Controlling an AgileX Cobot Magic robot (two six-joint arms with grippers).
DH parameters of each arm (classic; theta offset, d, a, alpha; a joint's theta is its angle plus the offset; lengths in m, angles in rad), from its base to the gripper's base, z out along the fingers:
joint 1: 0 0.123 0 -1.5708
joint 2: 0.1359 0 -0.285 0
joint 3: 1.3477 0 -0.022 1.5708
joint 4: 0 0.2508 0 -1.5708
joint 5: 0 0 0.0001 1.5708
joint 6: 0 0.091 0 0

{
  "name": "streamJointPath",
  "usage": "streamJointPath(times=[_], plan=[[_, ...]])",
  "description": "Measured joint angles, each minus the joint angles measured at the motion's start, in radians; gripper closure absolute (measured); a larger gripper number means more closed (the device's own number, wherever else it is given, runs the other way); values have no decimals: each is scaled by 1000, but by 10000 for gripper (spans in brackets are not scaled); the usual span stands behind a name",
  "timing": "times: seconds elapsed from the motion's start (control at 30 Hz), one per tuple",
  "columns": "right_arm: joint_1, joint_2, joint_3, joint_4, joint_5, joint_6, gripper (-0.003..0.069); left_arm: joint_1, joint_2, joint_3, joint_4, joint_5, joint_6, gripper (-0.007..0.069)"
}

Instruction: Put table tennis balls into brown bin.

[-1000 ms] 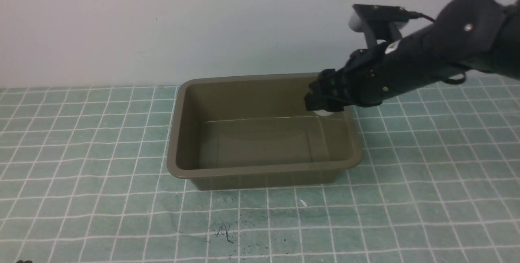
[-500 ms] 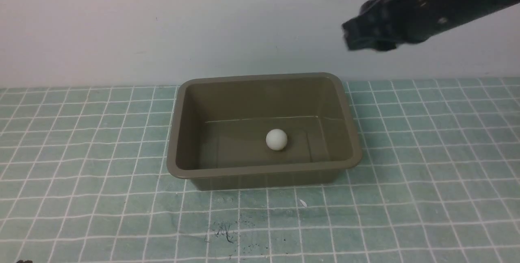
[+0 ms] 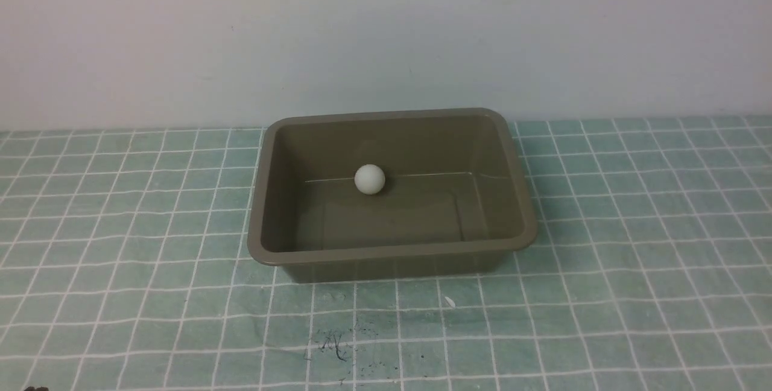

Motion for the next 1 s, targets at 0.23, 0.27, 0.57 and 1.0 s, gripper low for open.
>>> streamJointPath(times=[0.23,0.27,0.57,1.0], plan=[[0,-340,261,-31,-197,109,673,0,0,0,0,0,0,629],[0,-344,262,-32,-197,110,673,0,0,0,0,0,0,629],[0,-382,273,-52,-167,116,673,0,0,0,0,0,0,629],[-108,-383,295,-141,24,112,673,0,0,0,0,0,0,629]])
